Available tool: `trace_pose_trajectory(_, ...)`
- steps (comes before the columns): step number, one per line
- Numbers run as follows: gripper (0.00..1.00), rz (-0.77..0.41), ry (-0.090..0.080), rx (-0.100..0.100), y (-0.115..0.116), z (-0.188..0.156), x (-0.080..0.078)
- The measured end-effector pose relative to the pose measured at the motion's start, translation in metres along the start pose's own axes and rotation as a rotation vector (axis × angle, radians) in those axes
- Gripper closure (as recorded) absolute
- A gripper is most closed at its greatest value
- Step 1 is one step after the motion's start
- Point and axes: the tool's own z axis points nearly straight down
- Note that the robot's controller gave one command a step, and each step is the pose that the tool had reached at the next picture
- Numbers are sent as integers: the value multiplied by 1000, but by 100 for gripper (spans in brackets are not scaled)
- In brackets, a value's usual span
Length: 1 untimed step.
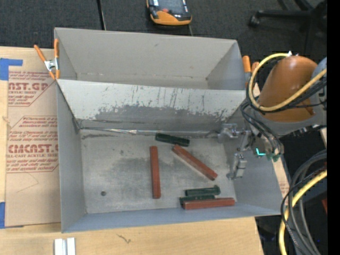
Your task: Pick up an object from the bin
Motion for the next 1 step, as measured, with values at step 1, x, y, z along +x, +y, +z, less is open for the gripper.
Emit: trace_pose_trajectory(1, 0, -1, -8, 1, 0, -4, -2)
